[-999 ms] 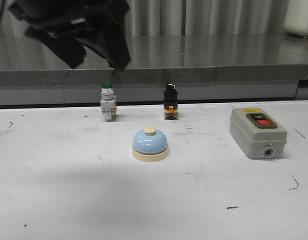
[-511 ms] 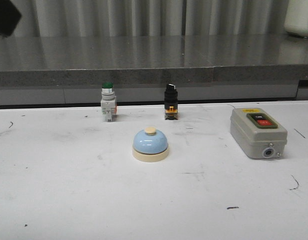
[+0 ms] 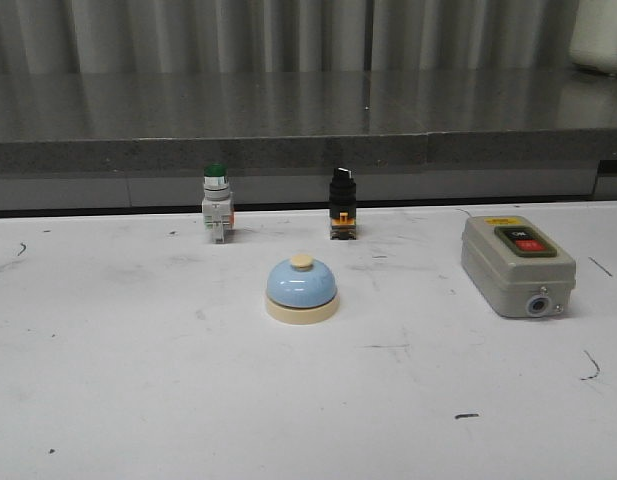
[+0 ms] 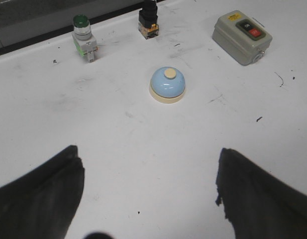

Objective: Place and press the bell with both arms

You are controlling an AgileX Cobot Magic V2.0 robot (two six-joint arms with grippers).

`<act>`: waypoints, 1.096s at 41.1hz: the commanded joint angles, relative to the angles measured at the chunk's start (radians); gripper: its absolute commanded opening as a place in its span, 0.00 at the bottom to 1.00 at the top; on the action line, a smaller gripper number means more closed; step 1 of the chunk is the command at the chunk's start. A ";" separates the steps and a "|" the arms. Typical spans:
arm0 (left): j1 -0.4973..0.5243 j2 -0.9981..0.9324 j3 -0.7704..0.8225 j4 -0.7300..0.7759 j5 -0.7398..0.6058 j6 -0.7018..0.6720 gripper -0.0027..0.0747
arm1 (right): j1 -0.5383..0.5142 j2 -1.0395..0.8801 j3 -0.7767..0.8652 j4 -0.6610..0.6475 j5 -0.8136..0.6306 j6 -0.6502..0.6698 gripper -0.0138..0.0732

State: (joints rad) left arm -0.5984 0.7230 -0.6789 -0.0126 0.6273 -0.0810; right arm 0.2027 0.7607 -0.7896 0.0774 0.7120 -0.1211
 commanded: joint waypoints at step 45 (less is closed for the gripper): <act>0.003 -0.004 -0.025 -0.003 -0.069 -0.007 0.73 | 0.369 0.976 -0.740 0.047 0.050 -0.022 0.08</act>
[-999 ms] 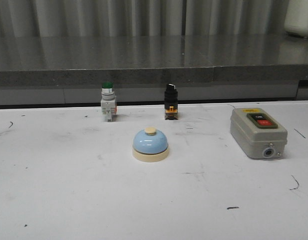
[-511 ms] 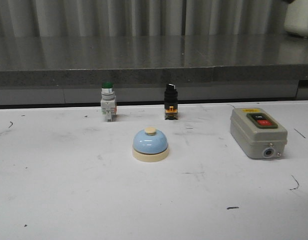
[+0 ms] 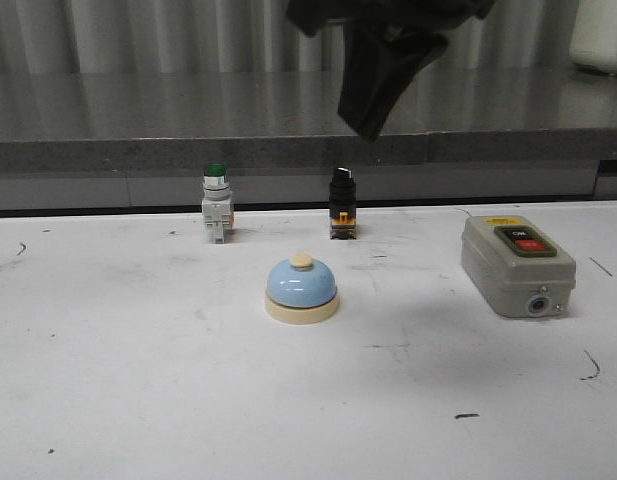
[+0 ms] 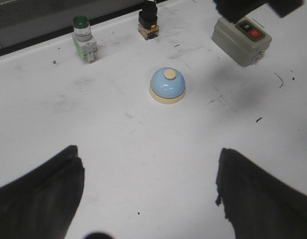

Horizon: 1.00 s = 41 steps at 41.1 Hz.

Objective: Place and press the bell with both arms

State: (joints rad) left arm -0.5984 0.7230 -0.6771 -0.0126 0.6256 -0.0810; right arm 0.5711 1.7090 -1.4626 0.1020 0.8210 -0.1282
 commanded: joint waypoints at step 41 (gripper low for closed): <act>0.003 -0.004 -0.027 -0.003 -0.070 -0.007 0.73 | -0.021 -0.224 0.073 0.011 -0.119 -0.015 0.08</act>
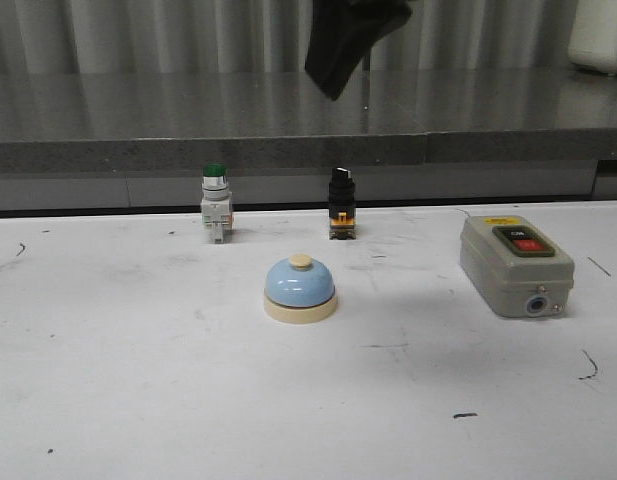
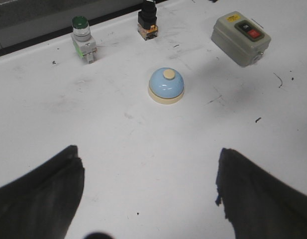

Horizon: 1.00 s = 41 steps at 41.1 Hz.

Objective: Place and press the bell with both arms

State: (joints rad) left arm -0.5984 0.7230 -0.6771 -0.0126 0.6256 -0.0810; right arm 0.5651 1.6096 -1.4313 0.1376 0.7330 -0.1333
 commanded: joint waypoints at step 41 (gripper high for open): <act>0.003 -0.004 -0.027 -0.003 -0.074 -0.007 0.73 | -0.106 -0.905 0.599 -0.083 0.089 0.044 0.08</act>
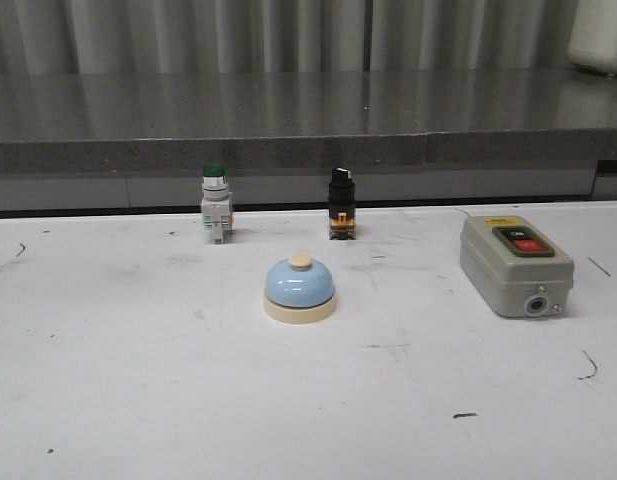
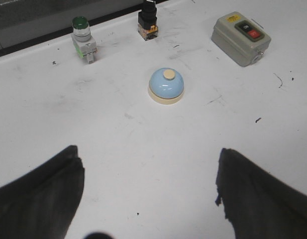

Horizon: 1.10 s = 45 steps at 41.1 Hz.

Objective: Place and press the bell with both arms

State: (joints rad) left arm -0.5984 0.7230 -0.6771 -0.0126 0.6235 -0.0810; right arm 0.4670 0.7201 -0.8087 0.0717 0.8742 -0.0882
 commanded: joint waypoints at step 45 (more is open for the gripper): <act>0.003 -0.004 -0.027 -0.003 -0.072 -0.007 0.01 | -0.008 -0.017 -0.023 -0.020 -0.049 -0.001 0.08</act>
State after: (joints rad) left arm -0.5984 0.7230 -0.6771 -0.0126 0.6235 -0.0810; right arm 0.4670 0.7101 -0.8087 0.0624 0.8779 -0.0858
